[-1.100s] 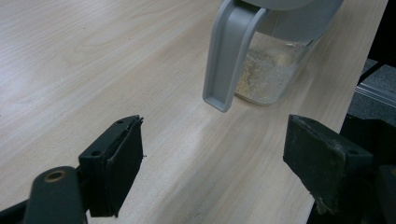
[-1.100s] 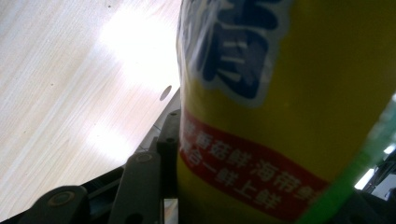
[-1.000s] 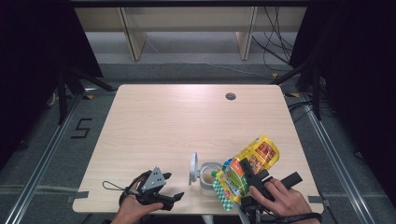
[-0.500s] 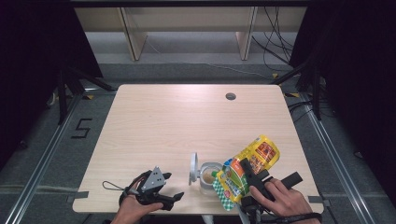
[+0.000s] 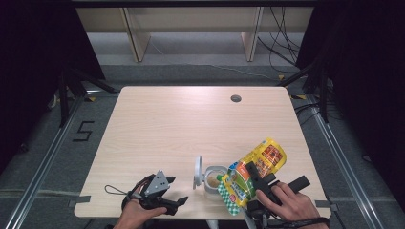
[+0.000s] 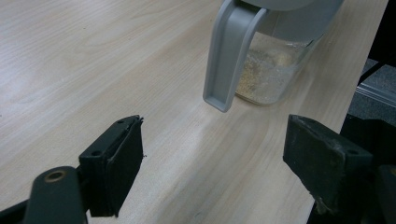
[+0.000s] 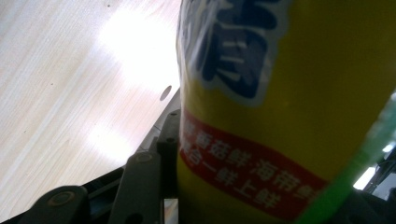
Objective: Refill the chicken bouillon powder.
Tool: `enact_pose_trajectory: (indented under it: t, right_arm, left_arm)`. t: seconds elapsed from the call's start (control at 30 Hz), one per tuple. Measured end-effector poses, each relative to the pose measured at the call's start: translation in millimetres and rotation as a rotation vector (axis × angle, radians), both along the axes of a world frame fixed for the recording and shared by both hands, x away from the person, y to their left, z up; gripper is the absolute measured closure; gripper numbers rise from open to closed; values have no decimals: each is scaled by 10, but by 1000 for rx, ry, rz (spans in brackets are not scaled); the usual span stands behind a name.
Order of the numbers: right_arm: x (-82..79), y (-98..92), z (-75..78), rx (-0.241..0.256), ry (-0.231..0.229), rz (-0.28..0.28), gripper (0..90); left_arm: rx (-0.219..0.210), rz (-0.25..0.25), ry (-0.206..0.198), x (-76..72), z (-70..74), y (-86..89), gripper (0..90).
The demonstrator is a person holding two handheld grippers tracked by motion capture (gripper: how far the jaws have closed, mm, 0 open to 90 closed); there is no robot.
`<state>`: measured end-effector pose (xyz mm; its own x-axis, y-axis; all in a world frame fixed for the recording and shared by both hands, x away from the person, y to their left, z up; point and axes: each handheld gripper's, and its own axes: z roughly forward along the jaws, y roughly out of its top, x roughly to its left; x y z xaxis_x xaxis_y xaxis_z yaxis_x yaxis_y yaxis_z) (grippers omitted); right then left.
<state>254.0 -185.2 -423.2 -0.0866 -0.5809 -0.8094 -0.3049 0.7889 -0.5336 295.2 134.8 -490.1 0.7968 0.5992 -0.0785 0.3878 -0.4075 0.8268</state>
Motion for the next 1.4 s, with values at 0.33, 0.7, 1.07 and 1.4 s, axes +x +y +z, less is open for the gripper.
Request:
enact_pose_trajectory:
  t: [0.33,0.7,1.07,1.4]
  right_arm:
    - [-4,5,1,-5,-1,2,607]
    - [-7,-4,7,-6,-4,1,607]
    - [-3,-2,5,-11,9,-3,609]
    - [-4,-13,8,-3,1,-4,611]
  left_arm:
    - [13,-5,-3,4,3,9,193]
    - [0,0,0,1,0,1,194]
    - [12,-3,0,4,5,8,194]
    - [6,-4,-9,8,9,13,194]
